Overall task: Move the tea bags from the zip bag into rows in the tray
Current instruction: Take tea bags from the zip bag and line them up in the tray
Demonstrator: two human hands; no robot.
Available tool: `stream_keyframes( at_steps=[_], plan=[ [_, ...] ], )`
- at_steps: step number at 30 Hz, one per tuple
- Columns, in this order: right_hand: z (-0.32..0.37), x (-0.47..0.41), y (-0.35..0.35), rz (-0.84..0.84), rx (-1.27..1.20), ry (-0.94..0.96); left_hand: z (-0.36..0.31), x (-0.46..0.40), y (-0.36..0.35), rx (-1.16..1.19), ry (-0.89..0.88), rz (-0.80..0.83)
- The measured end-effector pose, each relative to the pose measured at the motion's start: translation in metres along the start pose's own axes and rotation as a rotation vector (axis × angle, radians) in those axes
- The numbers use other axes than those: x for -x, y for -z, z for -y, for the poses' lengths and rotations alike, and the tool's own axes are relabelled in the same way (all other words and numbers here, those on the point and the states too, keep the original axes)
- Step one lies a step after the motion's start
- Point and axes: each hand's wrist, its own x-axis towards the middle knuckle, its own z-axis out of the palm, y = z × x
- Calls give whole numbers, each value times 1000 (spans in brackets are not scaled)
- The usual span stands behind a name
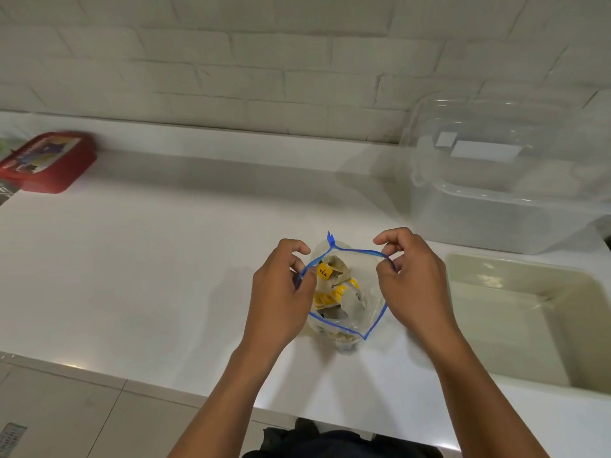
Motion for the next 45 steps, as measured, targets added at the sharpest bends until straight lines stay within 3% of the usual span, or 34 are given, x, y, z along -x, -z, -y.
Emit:
stream_keyframes(
  at_steps=[3,6,8,11,15,20,26,32,34,41,45],
  plan=[
    [12,10,9,2,53,58,-1,1,7,-16,-33,-26],
    [37,21,13,25,-51,254,-2,2,7,-5,-27,-8],
    [45,22,9,179,-51,350,-3,3,6,8,-22,-16],
    [35,11,-14,575,310,297,-4,5,5,14,-36,-26],
    [15,-4,-52,729,684,173,0,8,4,-86,-127,-43],
    [-2,-11,-76,659,821,149,7,12,7,-170,-184,-37],
    [0,-3,-70,601,703,62,9,16,6,-168,-168,-11],
    [10,9,-55,435,722,170,9,16,7,-226,-145,27],
    [16,11,-45,384,620,176,8,15,7,-241,-135,42],
    [31,17,-3,241,-40,-99,6,16,9,-279,-157,73],
    [35,16,4,209,-171,-174,0,18,6,-296,-263,46]
  ],
)
